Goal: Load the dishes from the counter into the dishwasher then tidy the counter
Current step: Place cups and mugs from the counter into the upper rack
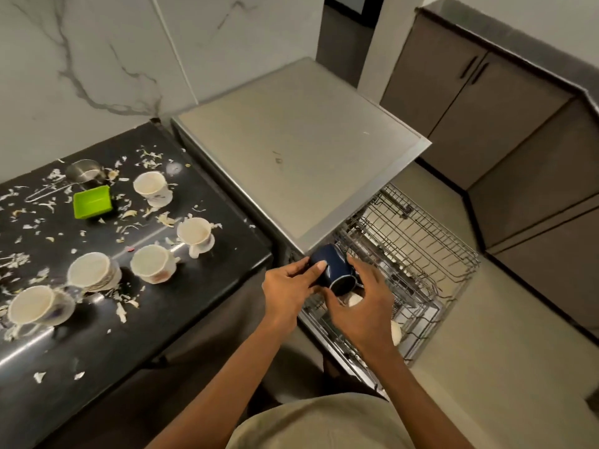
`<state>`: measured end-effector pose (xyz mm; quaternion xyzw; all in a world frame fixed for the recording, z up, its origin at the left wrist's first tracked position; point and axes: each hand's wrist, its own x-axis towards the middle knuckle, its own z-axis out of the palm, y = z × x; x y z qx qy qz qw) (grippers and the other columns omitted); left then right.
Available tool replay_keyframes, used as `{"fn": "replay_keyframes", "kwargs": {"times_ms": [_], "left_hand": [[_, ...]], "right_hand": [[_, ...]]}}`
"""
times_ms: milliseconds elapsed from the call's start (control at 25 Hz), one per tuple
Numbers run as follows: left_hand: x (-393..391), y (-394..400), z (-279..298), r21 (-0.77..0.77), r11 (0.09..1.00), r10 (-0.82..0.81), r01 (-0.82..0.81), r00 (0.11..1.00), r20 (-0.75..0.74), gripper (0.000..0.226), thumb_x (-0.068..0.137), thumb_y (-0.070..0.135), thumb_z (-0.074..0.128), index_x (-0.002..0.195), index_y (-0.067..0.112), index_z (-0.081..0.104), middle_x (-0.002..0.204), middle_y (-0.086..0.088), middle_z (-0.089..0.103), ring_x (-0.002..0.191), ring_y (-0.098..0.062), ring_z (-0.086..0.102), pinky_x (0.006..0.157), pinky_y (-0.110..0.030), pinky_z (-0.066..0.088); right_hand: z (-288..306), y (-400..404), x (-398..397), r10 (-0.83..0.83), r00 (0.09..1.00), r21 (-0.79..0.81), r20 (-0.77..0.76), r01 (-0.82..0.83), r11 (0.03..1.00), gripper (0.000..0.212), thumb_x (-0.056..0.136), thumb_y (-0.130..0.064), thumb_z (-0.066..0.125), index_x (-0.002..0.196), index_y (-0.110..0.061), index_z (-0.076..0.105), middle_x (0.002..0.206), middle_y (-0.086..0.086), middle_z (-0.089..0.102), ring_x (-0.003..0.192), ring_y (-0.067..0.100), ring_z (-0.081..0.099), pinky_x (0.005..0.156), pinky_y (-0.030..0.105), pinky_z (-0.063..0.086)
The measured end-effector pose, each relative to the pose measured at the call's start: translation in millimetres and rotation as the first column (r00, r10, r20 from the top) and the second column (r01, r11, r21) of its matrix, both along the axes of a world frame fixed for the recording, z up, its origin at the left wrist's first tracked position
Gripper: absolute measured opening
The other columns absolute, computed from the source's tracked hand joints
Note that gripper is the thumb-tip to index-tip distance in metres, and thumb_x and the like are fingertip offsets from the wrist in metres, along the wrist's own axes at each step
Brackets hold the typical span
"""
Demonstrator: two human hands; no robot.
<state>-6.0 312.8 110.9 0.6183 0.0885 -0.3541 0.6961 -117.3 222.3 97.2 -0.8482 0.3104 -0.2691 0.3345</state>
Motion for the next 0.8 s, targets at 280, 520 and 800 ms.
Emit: {"fn": "replay_keyframes", "kwargs": {"times_ms": [280, 520, 800], "left_hand": [[-40, -88, -19, 0.123, 0.992, 0.043, -0.04, 0.999, -0.018, 0.029, 0.077, 0.016, 0.084, 0.102, 0.003, 0.074, 0.082, -0.006, 0.077, 0.075, -0.019, 0.075, 0.068, -0.033, 0.062], [-62, -145, -60, 0.197, 0.976, 0.103, -0.096, 0.994, -0.025, 0.029, 0.085, 0.021, 0.078, 0.106, 0.002, 0.074, 0.09, -0.005, 0.077, 0.081, -0.019, 0.075, 0.071, -0.033, 0.062], [-70, -153, -120, 0.549, 0.808, -0.412, 0.216, 0.873, 0.262, 0.039, 0.099, 0.01, 0.055, 0.138, 0.013, 0.057, 0.135, 0.003, 0.058, 0.112, 0.003, 0.057, 0.096, -0.001, 0.036]], "right_hand": [[-20, -85, -38, 0.072, 0.993, -0.027, -0.096, -0.075, 0.997, 0.076, 0.071, -0.024, 0.089, 0.137, -0.006, 0.056, 0.129, 0.011, 0.053, 0.112, 0.009, 0.051, 0.094, 0.004, 0.038], [-48, -149, -48, 0.156, 0.964, -0.082, -0.214, -0.177, 0.981, 0.071, 0.07, -0.025, 0.09, 0.132, -0.005, 0.063, 0.12, 0.018, 0.064, 0.099, 0.029, 0.067, 0.085, 0.031, 0.052], [-100, -189, -30, 0.162, 0.914, 0.191, -0.373, -0.095, 0.977, 0.074, 0.066, -0.038, 0.091, 0.131, -0.012, 0.065, 0.105, 0.011, 0.074, 0.091, 0.026, 0.071, 0.083, 0.03, 0.056]]}}
